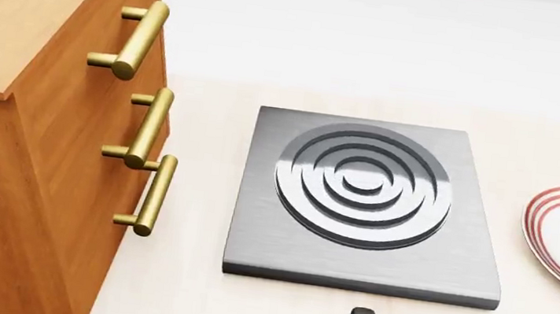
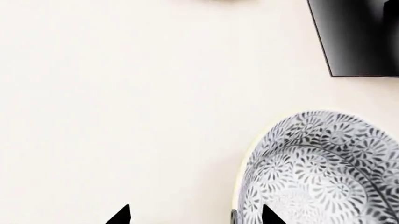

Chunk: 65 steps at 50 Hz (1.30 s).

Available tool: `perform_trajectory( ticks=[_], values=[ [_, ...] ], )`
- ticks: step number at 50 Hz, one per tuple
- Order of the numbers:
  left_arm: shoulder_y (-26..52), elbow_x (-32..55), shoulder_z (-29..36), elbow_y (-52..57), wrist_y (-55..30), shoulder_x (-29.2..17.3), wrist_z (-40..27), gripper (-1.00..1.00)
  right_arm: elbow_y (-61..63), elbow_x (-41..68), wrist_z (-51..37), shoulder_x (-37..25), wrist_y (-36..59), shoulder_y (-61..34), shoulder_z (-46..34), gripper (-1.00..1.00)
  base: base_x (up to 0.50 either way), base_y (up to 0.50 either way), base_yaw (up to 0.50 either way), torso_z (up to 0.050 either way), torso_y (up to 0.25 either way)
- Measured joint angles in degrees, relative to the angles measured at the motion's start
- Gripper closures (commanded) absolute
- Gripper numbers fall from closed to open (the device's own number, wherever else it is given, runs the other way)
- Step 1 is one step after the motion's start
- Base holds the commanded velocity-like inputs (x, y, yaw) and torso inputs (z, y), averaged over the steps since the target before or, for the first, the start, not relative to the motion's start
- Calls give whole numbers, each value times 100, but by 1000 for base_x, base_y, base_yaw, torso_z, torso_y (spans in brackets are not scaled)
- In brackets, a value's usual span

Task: Put the bowl on the stove.

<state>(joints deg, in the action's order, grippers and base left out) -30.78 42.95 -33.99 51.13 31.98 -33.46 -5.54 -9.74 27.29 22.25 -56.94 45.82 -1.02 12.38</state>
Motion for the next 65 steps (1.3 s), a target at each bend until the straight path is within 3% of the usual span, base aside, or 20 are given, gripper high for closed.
perform_trajectory(
  ticks=[22, 23, 40, 52, 65],
  values=[
    [13, -1, 23, -16, -10, -4, -4, -100, -771, -343, -145, 260, -290, -572, -381, -100, 0, 0, 0, 0, 0],
    [13, 0, 23, -18, -9, -3, -4, -100, -783, -352, -153, 270, -296, -582, -394, 100, 0, 0, 0, 0, 0],
    [38, -12, 46, -40, -28, -2, -8, -100, -514, -496, -745, 199, -426, -413, -339, 100, 0, 0, 0, 0, 0],
    [68, -28, 71, -50, -53, -4, -25, -100, 170, -248, -557, -80, -198, -304, -175, 100, 0, 0, 0, 0, 0],
    [100, -38, 108, -61, -72, -9, -31, -100, 652, -8, -328, -316, 135, -1341, -594, 100, 0, 0, 0, 0, 0]
  ],
)
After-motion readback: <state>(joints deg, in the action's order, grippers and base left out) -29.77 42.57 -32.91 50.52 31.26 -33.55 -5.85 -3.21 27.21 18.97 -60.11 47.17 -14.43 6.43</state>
